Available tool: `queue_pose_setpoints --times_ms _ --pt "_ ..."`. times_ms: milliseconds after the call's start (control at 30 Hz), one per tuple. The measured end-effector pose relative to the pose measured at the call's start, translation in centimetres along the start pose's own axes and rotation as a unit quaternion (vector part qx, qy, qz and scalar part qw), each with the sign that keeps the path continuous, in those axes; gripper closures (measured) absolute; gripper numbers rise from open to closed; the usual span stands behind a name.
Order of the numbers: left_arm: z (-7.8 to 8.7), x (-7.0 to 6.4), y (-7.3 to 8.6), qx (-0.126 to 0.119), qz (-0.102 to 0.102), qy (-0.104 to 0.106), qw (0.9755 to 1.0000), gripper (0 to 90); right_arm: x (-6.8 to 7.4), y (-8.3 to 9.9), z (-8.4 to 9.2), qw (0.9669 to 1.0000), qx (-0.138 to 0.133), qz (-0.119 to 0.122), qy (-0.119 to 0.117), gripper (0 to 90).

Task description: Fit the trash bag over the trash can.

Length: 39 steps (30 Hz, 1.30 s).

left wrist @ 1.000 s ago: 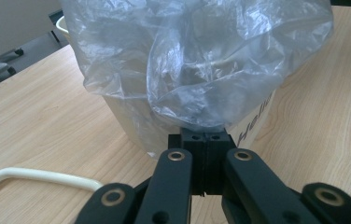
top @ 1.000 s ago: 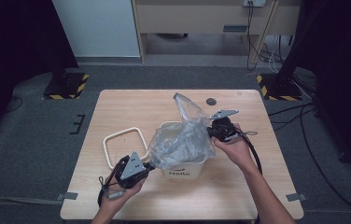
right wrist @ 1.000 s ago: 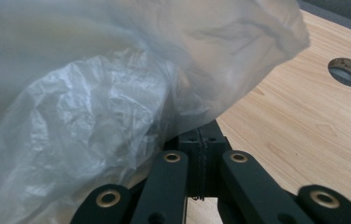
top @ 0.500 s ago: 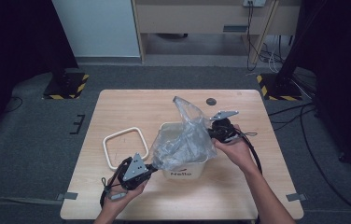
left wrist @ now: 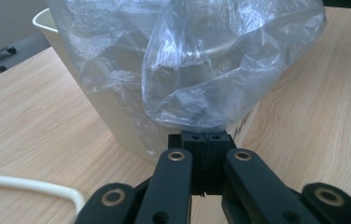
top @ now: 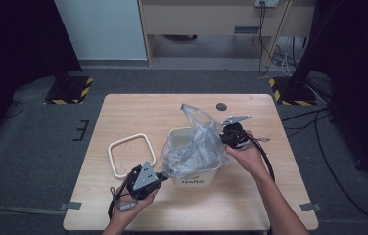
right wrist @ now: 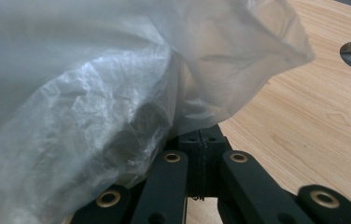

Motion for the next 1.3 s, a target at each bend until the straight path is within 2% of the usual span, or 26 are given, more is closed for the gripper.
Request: queue_pose_setpoints --times_ms 533,800,867,933,967,1000,1133,1300 --pt "-0.3 -0.1 0.1 -0.001 0.001 -0.001 1.0000 90.0 -0.2 0.6 0.1 0.9999 0.007 -0.008 0.001 90.0" --pt "-0.2 -0.2 0.1 -0.003 0.000 -0.005 1.0000 90.0 -0.3 0.6 0.3 0.9998 0.001 -0.008 0.015 90.0" --pt "0.2 -0.2 -0.1 -0.015 0.002 -0.012 0.9998 85.1 -0.3 0.7 0.4 0.9997 0.003 -0.003 0.024 90.0" --pt "0.3 -0.2 -0.1 -0.020 0.003 -0.015 0.9997 76.7 -0.2 0.6 0.4 0.9996 0.004 0.002 0.027 90.0" --pt "0.5 -0.1 -0.2 -0.024 0.005 -0.018 0.9995 76.7 -0.2 0.6 0.4 0.9996 0.004 0.002 0.027 90.0" --pt "0.7 -0.1 -0.2 -0.029 0.008 -0.021 0.9993 72.7 -0.2 0.6 0.4 0.9996 0.004 0.001 0.026 90.0" --pt "1.4 0.1 -0.4 -0.044 0.018 -0.028 0.9985 48.4 -0.1 0.6 0.4 0.9996 0.004 0.002 0.029 90.0" --pt "2.5 0.2 -1.1 -0.061 0.016 -0.023 0.9977 37.0 -0.2 0.6 0.4 0.9995 0.004 0.000 0.031 90.0"
Point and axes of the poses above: each handheld gripper's, and its own axes: z roughly backward along the jaws, y roughly out of its underside, x roughly to its left, the point moved 4 cm from there along -z, roughly forward along the jaws, and after that the axes turned 14 degrees about z, right-handed, at the moved point
